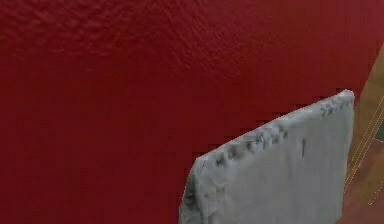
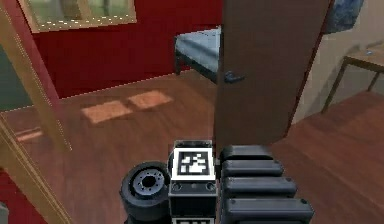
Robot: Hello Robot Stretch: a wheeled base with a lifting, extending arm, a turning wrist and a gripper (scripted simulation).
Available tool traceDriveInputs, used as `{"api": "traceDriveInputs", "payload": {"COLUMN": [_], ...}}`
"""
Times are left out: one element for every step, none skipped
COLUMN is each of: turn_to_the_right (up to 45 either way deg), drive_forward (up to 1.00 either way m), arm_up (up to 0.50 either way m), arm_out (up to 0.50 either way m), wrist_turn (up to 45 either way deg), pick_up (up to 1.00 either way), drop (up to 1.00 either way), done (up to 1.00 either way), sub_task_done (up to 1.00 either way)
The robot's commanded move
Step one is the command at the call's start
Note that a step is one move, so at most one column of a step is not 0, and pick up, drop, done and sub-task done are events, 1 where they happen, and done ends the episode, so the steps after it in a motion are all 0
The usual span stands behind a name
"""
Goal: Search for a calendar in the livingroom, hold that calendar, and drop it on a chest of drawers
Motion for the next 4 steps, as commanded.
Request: {"api": "traceDriveInputs", "payload": {"turn_to_the_right": [45.0,45.0,45.0,12.0], "drive_forward": [0.0,0.0,0.0,0.0], "arm_up": [0.0,0.0,0.0,0.0], "arm_out": [0.0,0.0,0.0,0.0], "wrist_turn": [0.0,0.0,0.0,0.0], "pick_up": [0.0,0.0,0.0,0.0], "drop": [0.0,0.0,0.0,0.0], "done": [0.0,0.0,0.0,0.0], "sub_task_done": [0.0,0.0,0.0,0.0]}}
